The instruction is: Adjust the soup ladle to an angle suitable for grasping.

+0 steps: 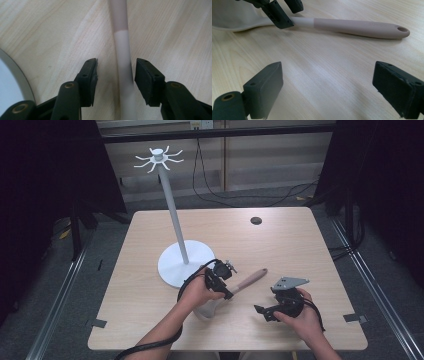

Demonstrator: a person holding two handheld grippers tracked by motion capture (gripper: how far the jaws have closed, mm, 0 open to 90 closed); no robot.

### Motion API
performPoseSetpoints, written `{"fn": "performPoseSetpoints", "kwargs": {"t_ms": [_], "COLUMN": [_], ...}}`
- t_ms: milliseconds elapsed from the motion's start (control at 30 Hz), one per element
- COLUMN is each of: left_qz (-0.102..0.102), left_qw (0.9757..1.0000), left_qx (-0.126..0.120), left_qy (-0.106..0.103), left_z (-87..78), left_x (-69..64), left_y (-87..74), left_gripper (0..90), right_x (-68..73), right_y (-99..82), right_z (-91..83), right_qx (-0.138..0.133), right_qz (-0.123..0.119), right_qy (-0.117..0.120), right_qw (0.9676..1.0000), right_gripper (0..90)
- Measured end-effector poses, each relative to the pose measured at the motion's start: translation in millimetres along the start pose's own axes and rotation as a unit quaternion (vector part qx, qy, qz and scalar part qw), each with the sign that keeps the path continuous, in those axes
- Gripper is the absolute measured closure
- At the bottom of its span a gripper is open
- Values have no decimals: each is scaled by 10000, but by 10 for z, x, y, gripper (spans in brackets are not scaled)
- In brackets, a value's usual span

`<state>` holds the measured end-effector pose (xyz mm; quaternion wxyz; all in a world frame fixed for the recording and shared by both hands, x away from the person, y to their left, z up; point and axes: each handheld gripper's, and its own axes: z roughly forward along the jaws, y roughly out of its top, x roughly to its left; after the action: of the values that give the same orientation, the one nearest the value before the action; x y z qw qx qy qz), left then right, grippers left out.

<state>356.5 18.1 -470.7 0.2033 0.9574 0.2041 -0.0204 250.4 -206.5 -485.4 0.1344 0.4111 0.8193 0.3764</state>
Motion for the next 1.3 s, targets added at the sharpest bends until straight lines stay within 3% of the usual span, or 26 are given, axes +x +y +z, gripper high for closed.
{"fn": "performPoseSetpoints", "kwargs": {"t_ms": [267,367,667,800,833,1033,1300], "left_qz": [38,-34,-119,-225,-131,-299,-228], "left_qw": [10000,9999,9998,9995,9997,9986,9980], "left_qx": [89,114,92,-47,-34,-388,-554], "left_qy": [-14,-87,-131,-211,-199,-197,-189], "left_z": [39,44,5,-73,-101,-212,-323], "left_x": [-1,-26,16,31,48,60,64], "left_y": [53,72,44,29,31,16,9], "left_gripper": [630,759,788,788,788,788,788], "right_x": [-17,-29,-43,-50,-47,-36,-36], "right_y": [-9,-13,-21,-23,-22,-12,-10], "right_z": [-6,-2,-8,0,1,13,15], "right_qx": [23,14,21,26,35,19,33], "right_qz": [35,30,53,66,82,56,75], "right_qy": [-21,-35,-24,-31,-30,-3,-7], "right_qw": [10000,10000,10000,10000,10000,10000,10000], "right_gripper": [93,93,93,93,93,93,93]}}
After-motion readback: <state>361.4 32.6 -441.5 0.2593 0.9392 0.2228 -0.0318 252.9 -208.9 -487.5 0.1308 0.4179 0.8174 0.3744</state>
